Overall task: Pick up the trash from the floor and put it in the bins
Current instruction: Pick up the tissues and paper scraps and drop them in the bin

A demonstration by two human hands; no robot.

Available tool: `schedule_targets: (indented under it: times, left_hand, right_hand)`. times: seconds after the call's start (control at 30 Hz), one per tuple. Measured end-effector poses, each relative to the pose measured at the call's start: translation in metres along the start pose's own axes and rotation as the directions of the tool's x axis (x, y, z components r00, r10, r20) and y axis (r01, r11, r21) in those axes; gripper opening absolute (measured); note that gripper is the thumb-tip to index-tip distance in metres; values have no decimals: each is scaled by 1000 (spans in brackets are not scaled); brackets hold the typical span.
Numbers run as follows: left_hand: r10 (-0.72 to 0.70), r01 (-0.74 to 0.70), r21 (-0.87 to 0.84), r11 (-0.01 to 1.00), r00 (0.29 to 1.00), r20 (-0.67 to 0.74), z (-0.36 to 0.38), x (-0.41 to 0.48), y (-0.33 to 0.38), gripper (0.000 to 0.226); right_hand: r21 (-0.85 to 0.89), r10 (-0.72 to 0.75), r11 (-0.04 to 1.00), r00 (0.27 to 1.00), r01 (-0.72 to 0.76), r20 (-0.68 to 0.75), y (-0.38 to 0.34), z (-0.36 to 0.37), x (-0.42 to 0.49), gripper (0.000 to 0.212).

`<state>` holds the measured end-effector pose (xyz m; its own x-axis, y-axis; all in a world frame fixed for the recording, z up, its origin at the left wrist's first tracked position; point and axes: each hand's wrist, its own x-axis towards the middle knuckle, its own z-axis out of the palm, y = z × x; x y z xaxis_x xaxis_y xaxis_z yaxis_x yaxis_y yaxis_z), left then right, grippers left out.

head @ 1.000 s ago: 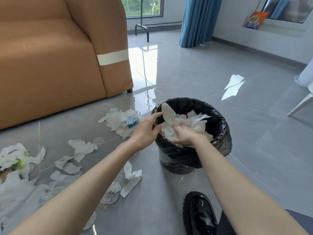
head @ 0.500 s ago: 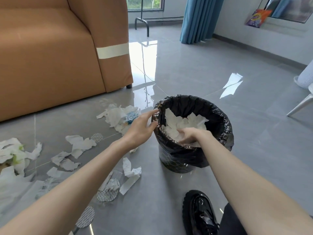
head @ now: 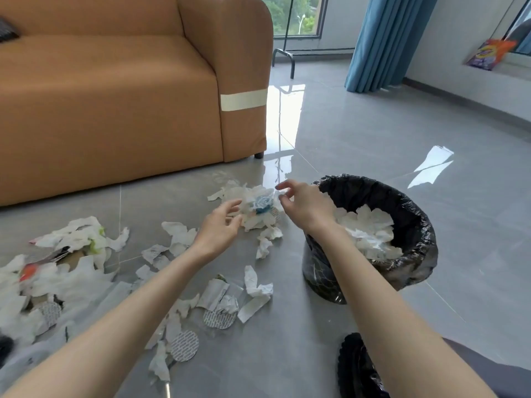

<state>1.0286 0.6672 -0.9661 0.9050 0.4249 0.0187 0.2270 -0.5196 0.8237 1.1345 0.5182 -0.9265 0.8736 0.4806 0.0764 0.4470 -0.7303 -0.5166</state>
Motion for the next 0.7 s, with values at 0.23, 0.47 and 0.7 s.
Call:
schedule_targets:
  times: [0.23, 0.47, 0.7]
  left_hand:
    - [-314, 304, 150, 941, 948, 51, -10, -42, -93, 47]
    - [-486, 413, 336, 847, 857, 171, 12, -93, -174, 65]
    - [-512, 404, 458, 792, 848, 138, 30, -116, -220, 85]
  right_hand:
    - [62, 50, 996, 962, -69, 269, 5, 96, -22, 33]
    - [-129, 146, 988, 791, -86, 595, 53, 193, -65, 63]
    - [-240, 147, 970, 845, -23, 514, 73, 231, -92, 68]
